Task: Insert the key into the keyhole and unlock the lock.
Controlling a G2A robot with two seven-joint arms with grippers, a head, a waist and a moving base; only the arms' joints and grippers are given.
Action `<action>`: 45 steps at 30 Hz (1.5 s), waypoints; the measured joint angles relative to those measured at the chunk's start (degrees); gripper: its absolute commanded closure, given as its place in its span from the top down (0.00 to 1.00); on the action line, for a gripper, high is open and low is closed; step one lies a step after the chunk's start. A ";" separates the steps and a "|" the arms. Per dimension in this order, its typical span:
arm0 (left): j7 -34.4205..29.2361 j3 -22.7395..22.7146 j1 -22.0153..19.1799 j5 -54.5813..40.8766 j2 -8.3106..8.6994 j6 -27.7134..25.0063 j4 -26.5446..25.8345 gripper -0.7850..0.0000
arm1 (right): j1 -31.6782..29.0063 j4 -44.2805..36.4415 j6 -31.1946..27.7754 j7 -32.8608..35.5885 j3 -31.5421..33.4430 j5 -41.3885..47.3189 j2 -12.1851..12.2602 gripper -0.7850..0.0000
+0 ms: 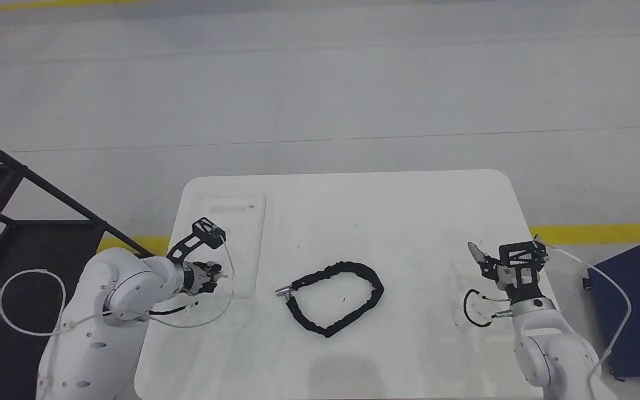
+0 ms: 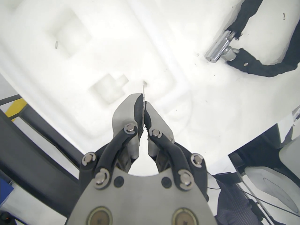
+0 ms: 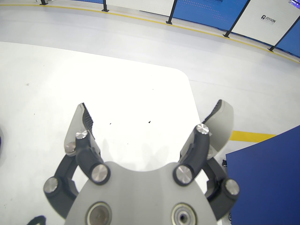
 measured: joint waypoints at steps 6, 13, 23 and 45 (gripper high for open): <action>1.06 -1.99 1.74 3.21 0.87 -1.28 -4.30 0.00 | 0.00 0.00 0.00 0.00 0.00 0.00 0.00 1.00; 17.60 -10.02 7.16 -4.22 0.86 -3.79 -9.99 0.00 | 0.00 0.00 0.00 0.00 0.00 0.00 0.00 1.00; 43.84 -18.02 21.26 -12.51 0.10 -22.29 -7.48 0.00 | 0.00 0.00 0.00 0.00 0.00 0.00 0.00 1.00; 44.73 -4.29 15.36 -51.51 3.84 -34.82 9.36 0.00 | 0.00 0.00 0.00 0.00 0.00 0.00 0.00 1.00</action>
